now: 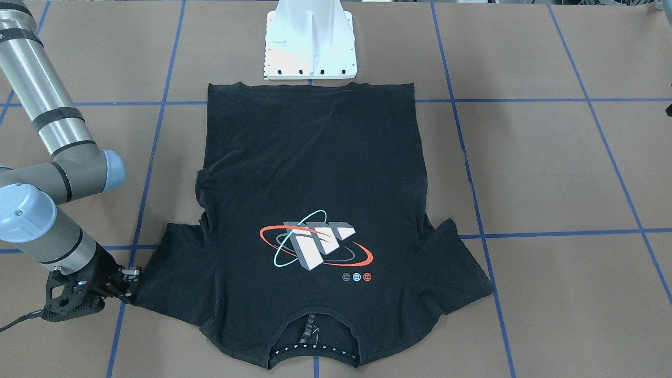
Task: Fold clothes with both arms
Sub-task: 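Move the right gripper toward the shirt's sleeve nearest it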
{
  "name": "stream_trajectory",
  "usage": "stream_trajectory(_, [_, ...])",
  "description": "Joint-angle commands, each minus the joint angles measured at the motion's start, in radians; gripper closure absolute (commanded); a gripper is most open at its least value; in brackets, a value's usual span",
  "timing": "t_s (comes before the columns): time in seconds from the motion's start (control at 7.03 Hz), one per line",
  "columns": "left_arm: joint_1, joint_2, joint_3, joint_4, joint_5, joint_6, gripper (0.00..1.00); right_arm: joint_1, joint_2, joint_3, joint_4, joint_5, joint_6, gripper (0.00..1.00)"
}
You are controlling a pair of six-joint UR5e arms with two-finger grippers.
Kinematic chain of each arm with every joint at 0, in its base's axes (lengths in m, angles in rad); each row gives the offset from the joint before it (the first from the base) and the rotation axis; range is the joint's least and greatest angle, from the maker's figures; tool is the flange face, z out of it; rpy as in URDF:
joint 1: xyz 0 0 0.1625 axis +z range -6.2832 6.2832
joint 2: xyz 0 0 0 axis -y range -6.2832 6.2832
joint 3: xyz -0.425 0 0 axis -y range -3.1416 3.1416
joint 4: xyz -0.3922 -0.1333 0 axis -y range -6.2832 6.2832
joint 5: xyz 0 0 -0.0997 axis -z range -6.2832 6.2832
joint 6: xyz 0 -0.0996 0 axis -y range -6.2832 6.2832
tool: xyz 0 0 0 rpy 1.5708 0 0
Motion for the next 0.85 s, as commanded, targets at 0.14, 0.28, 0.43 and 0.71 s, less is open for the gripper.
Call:
stream_trajectory(0.14, [0.000, 0.000, -0.004, 0.000, 0.000, 0.000, 0.00, -0.001, 0.005, 0.148, -0.002, 0.080, 0.186, 1.00])
stream_trajectory(0.28, [0.001, 0.000, -0.004, 0.000, -0.014, 0.000, 0.00, -0.026, 0.052, 0.162, -0.006, 0.078, 0.298, 1.00])
stream_trajectory(0.43, [0.000, 0.002, -0.004, 0.000, -0.014, 0.000, 0.00, -0.072, 0.106, 0.153, -0.008, 0.069, 0.385, 1.00])
stream_trajectory(0.71, [0.001, 0.000, -0.004, 0.000, -0.014, 0.000, 0.00, -0.127, 0.189, 0.092, -0.008, -0.003, 0.433, 1.00])
